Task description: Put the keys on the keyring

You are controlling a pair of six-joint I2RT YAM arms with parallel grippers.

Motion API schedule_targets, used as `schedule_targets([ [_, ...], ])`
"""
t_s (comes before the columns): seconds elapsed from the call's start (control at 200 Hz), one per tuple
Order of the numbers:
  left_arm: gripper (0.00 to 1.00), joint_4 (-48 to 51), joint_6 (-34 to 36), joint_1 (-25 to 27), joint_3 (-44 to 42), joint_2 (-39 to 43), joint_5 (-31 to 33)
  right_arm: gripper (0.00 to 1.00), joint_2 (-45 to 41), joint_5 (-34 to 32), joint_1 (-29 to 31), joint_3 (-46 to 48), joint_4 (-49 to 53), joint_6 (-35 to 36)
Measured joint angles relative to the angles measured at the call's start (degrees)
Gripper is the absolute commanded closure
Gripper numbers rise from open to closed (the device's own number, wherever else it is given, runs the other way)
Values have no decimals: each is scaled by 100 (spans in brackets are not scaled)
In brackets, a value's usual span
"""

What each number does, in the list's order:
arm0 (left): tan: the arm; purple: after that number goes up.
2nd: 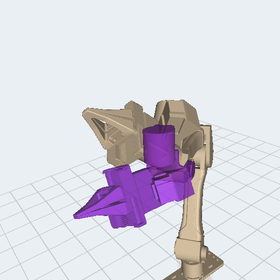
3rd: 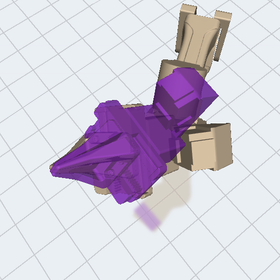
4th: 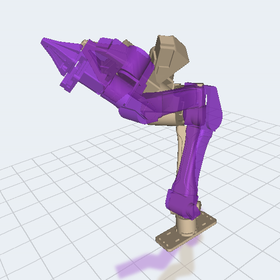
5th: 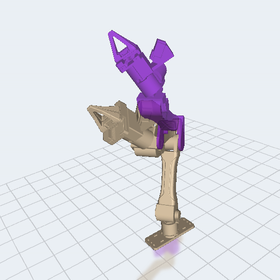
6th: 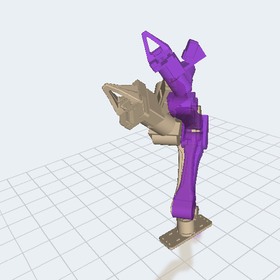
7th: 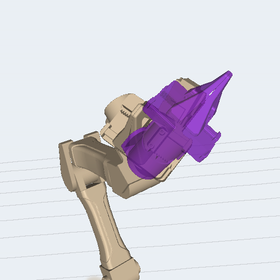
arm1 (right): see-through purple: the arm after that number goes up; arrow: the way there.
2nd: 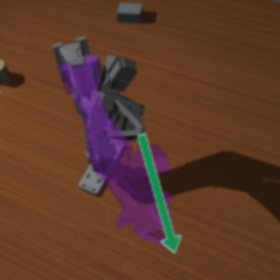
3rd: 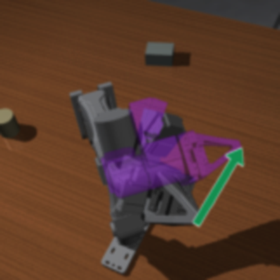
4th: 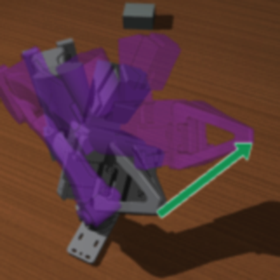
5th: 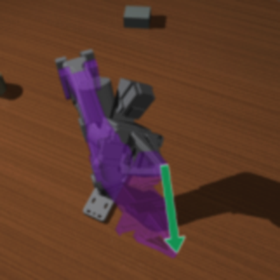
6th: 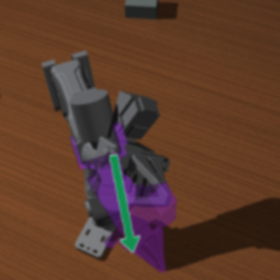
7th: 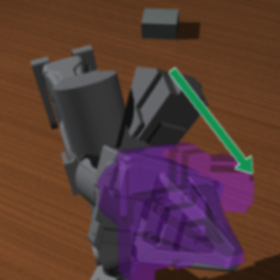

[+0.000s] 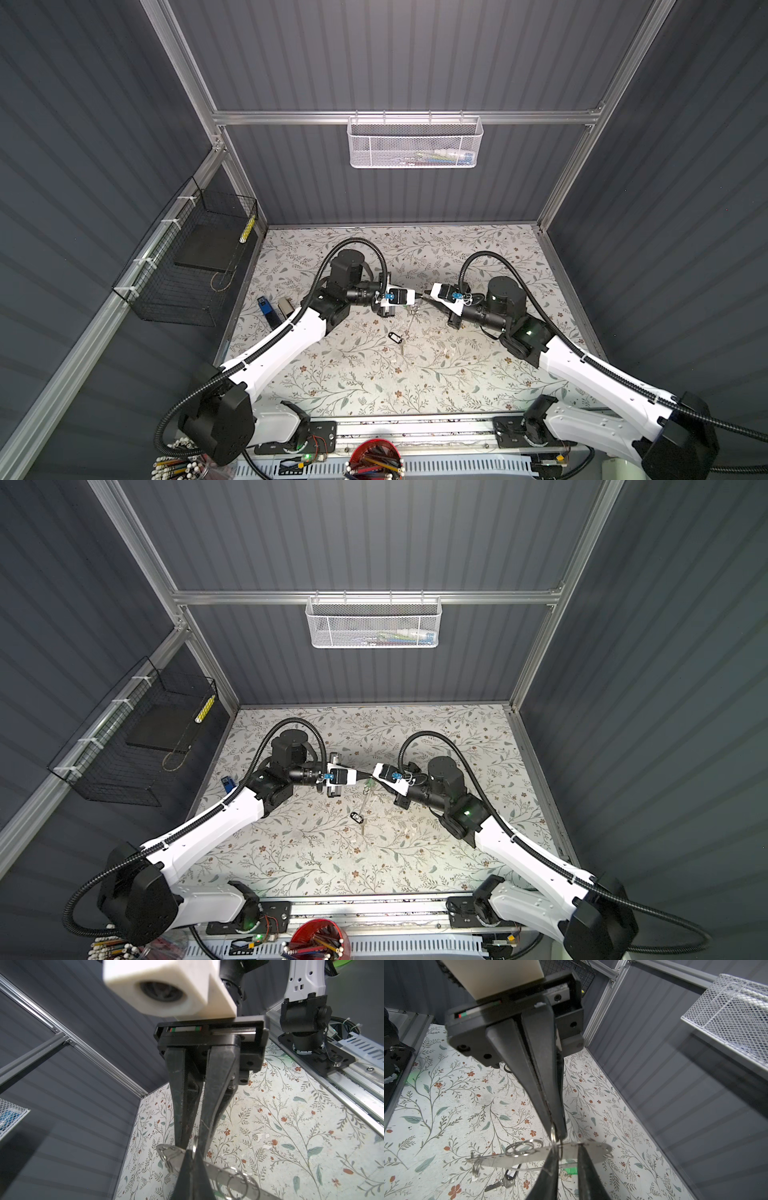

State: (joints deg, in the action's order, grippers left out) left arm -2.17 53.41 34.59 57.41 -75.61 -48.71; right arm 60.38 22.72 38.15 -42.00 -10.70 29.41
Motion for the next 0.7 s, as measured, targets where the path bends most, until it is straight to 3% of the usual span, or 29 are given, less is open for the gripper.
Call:
schedule_targets([
  [0.38,100,254,83,0,168,-103,0,100,-2,4,4,9,61,70],
  [0.43,83,293,107,0,179,-105,2,100,-2,2,4,9,76,74],
  [0.49,75,323,144,0,181,-105,44,100,-11,0,4,9,133,85],
  [0.7,68,772,448,26,190,55,570,100,-155,-39,4,9,387,92],
])
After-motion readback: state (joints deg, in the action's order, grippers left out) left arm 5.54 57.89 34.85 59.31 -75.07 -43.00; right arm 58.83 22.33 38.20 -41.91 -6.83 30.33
